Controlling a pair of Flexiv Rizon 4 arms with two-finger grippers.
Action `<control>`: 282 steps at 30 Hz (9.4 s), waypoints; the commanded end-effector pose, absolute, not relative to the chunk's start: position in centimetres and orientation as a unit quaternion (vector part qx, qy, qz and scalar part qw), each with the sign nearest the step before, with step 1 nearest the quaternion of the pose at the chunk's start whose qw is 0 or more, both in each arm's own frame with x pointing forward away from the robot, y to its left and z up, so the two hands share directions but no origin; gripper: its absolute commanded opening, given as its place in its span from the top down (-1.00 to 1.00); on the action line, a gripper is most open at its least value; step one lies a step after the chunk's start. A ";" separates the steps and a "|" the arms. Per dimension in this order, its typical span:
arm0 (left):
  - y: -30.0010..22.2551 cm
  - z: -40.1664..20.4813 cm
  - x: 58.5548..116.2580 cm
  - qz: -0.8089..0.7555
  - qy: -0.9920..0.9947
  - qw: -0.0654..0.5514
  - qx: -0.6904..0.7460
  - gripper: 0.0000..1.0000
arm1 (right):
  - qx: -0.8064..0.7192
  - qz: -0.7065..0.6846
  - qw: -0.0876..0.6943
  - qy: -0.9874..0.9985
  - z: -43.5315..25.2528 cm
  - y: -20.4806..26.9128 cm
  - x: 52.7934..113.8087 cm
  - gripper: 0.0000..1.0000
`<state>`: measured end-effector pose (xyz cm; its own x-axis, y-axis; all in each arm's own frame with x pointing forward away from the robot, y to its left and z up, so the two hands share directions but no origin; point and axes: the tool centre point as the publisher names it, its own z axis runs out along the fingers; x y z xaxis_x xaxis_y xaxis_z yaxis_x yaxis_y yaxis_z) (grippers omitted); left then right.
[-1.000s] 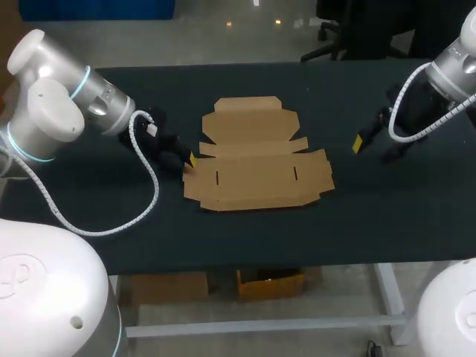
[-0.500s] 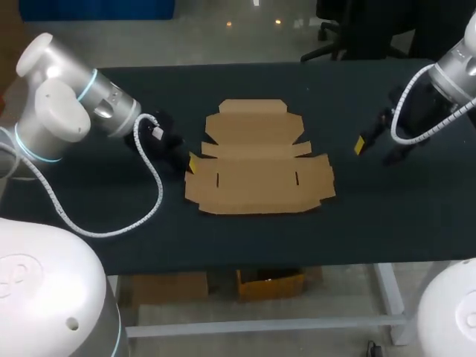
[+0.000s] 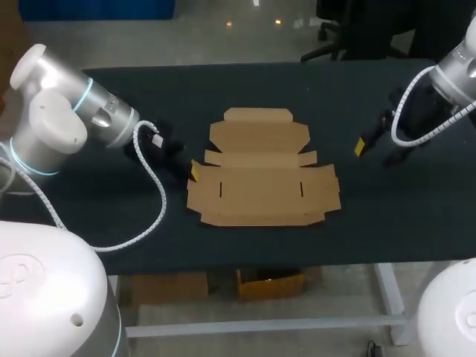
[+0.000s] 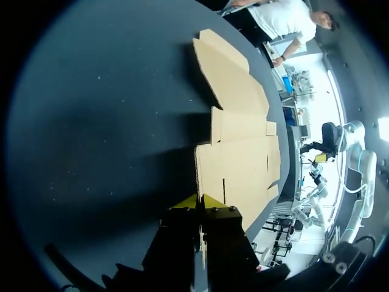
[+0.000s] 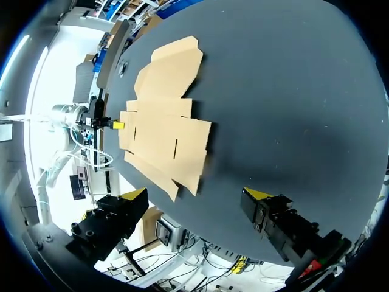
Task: Assemble the packaging by folding the flat box into shape, placing the metal phone stand inside, and closing the box properly
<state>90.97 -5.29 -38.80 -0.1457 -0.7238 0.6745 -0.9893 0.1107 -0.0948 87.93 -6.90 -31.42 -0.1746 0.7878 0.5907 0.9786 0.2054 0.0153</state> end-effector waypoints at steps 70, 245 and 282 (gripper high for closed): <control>-2.1 -31.0 92.0 0.255 -0.712 0.180 0.629 1.00 | -0.611 -0.224 0.167 -0.740 -31.3 -6.7 89.0 1.00; -6.5 -40.6 97.3 0.242 -0.733 0.108 0.627 1.00 | -0.604 -0.286 0.149 -0.729 -41.6 -0.9 97.0 1.00; -7.7 -41.3 97.1 0.236 -0.740 0.118 0.619 1.00 | -0.591 -0.282 0.157 -0.739 -42.1 0.7 97.5 1.00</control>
